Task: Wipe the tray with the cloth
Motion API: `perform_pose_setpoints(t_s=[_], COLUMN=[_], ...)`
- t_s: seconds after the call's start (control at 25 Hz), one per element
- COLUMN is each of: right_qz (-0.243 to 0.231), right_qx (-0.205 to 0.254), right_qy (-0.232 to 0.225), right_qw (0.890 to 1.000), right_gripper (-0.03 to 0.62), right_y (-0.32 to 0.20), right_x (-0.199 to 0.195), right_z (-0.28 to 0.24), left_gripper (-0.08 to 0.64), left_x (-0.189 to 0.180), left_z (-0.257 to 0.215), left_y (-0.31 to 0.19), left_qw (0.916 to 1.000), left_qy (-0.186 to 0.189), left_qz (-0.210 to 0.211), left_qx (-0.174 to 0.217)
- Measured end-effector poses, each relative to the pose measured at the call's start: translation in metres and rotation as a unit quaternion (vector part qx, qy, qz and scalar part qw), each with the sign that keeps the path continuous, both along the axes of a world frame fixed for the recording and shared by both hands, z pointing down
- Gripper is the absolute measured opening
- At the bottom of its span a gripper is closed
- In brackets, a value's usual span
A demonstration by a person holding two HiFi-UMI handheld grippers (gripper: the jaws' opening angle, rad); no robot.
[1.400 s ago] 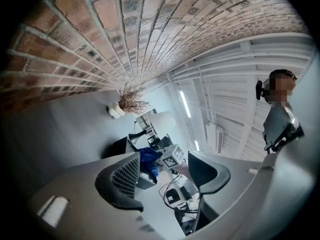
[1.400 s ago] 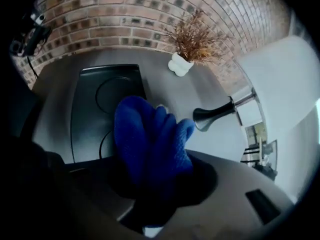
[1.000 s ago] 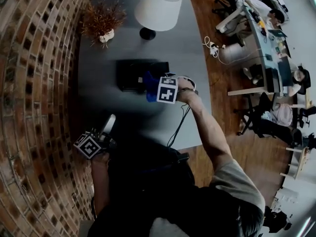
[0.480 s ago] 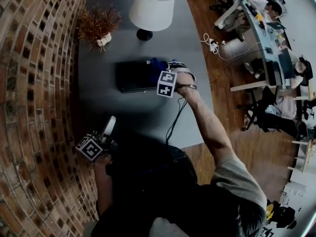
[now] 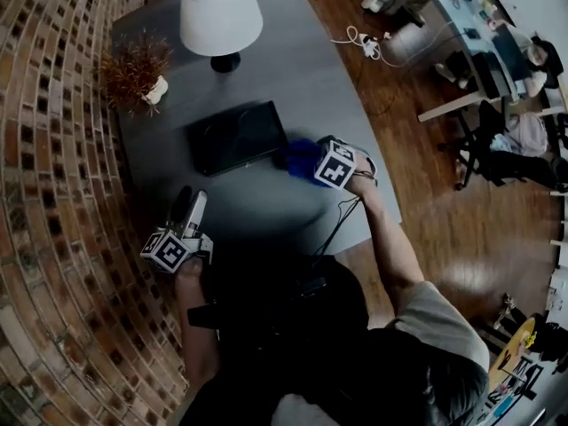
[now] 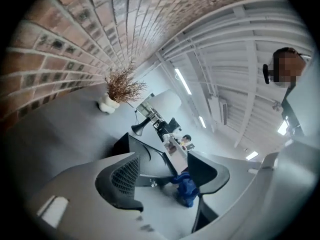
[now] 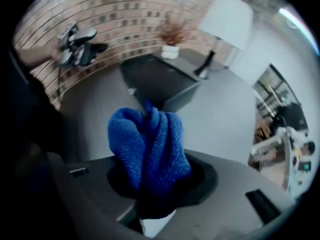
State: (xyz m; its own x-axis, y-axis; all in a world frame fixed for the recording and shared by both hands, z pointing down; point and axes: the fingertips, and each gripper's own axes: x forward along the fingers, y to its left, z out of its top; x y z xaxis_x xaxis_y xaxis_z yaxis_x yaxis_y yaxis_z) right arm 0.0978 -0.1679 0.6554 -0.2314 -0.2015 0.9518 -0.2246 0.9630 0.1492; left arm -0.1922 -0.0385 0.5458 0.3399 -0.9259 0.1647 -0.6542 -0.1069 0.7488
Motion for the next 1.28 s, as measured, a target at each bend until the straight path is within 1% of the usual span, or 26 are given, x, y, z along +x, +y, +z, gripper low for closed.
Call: perform_pose_setpoints(t_s=[0.04,0.08,0.12,0.16,0.28,0.32,0.4,0.48,0.52,0.6,0.64,0.72,0.76,0.8,0.84,0.88,0.92,0.96,1.0,1.04,1.08,1.12,1.16,1.2,1.28], right_qz=[0.041,0.062,0.063,0.053,0.011,-0.014,-0.082,-0.15,-0.175,-0.213,-0.235,-0.302,-0.335,-0.355,-0.355,-0.334,-0.299,-0.258,-0.218,-0.186,-0.165,-0.161,-0.173,-0.194,-0.239], right_qx=[0.028,0.051,0.07,0.087,0.14,0.156,0.177,0.188,0.192,0.204,0.213,0.217,0.2,0.171,0.14,0.12,0.121,0.138,0.162,0.185,0.201,0.209,0.21,0.206,0.2], right_qy=[-0.019,-0.031,-0.034,-0.033,-0.051,-0.056,-0.054,-0.049,-0.046,-0.035,-0.023,0.013,0.027,0.029,0.022,0.012,0.005,0.005,0.007,0.006,0.001,-0.007,-0.015,-0.021,-0.026], right_qw=[0.999,0.996,0.995,0.994,0.989,0.986,0.979,0.969,0.965,0.955,0.948,0.928,0.921,0.919,0.924,0.935,0.947,0.956,0.962,0.965,0.966,0.965,0.962,0.959,0.95], right_gripper=[0.129,0.129,0.129,0.129,0.129,0.129,0.129,0.129,0.127,0.127,0.127,0.127,0.127,0.127,0.127,0.129,0.129,0.129,0.129,0.129,0.129,0.129,0.129,0.129,0.127], right_y=[-0.024,-0.043,-0.057,-0.068,-0.104,-0.114,-0.123,-0.119,-0.113,-0.094,-0.08,-0.041,-0.019,0.001,0.012,0.011,-0.005,-0.03,-0.06,-0.09,-0.114,-0.13,-0.139,-0.14,-0.129], right_x=[0.006,0.008,0.006,0.001,-0.032,-0.047,-0.075,-0.094,-0.098,-0.093,-0.088,-0.072,-0.062,-0.052,-0.042,-0.036,-0.031,-0.029,-0.031,-0.036,-0.045,-0.059,-0.074,-0.089,-0.106], right_z=[-0.006,-0.009,-0.01,-0.009,-0.006,-0.003,0.007,0.015,0.016,0.011,0.008,0.01,0.015,0.02,0.024,0.026,0.025,0.022,0.019,0.017,0.016,0.019,0.025,0.032,0.042], left_gripper=[0.296,0.298,0.304,0.309,0.325,0.331,0.331,0.331,0.33,0.327,0.328,0.328,0.328,0.328,0.328,0.328,0.328,0.328,0.327,0.327,0.327,0.324,0.318,0.314,0.313], left_x=[-0.002,-0.002,-0.001,0.0,0.005,0.009,0.017,0.02,0.02,0.02,0.019,0.018,0.017,0.016,0.016,0.016,0.016,0.017,0.016,0.016,0.015,0.015,0.016,0.016,0.018], left_z=[0.004,0.007,0.01,0.014,0.034,0.041,0.049,0.054,0.054,0.054,0.054,0.054,0.055,0.055,0.055,0.054,0.052,0.051,0.052,0.053,0.054,0.054,0.055,0.055,0.055], left_y=[-0.011,-0.022,-0.032,-0.041,-0.062,-0.067,-0.072,-0.074,-0.074,-0.073,-0.073,-0.073,-0.073,-0.073,-0.073,-0.073,-0.073,-0.073,-0.073,-0.073,-0.072,-0.072,-0.071,-0.071,-0.072], left_qw=[0.9999,0.9997,0.9992,0.9987,0.9965,0.9955,0.9927,0.99,0.9896,0.9896,0.9895,0.9897,0.9896,0.9896,0.9896,0.9897,0.9897,0.9898,0.99,0.99,0.9901,0.9903,0.9905,0.9905,0.9903], left_qy=[-0.014,-0.026,-0.038,-0.05,-0.069,-0.073,-0.084,-0.099,-0.101,-0.1,-0.1,-0.101,-0.101,-0.101,-0.1,-0.1,-0.1,-0.1,-0.1,-0.1,-0.1,-0.099,-0.098,-0.097,-0.097], left_qz=[0.001,0.003,0.007,0.013,0.04,0.049,0.067,0.075,0.074,0.072,0.071,0.069,0.069,0.069,0.069,0.068,0.067,0.065,0.063,0.063,0.062,0.061,0.059,0.059,0.061], left_qx=[-0.001,-0.001,-0.002,-0.004,-0.023,-0.034,-0.054,-0.067,-0.071,-0.075,-0.075,-0.076,-0.076,-0.076,-0.077,-0.077,-0.078,-0.078,-0.078,-0.077,-0.076,-0.076,-0.077,-0.078,-0.079])
